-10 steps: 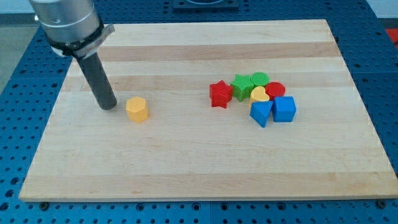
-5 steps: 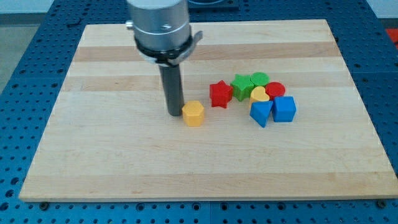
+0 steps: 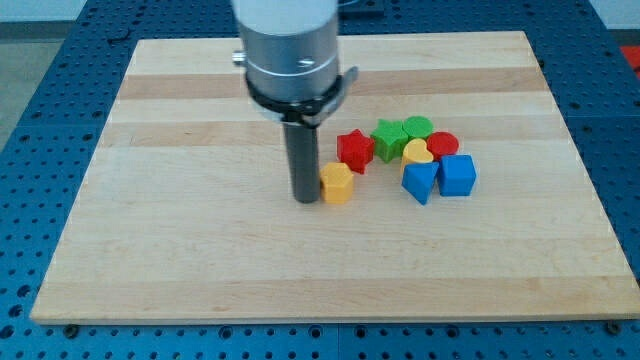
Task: Push the yellow hexagon closer to the group of blocks
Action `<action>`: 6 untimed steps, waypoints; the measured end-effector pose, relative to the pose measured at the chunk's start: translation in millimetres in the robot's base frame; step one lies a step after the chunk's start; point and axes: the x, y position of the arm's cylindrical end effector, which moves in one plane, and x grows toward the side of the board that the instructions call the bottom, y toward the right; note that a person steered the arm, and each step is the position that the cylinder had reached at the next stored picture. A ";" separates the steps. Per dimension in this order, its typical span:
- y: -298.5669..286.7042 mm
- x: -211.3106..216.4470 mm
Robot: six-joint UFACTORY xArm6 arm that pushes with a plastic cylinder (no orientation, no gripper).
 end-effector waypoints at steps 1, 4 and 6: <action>31.7 0.0; 36.9 11.9; 59.2 11.9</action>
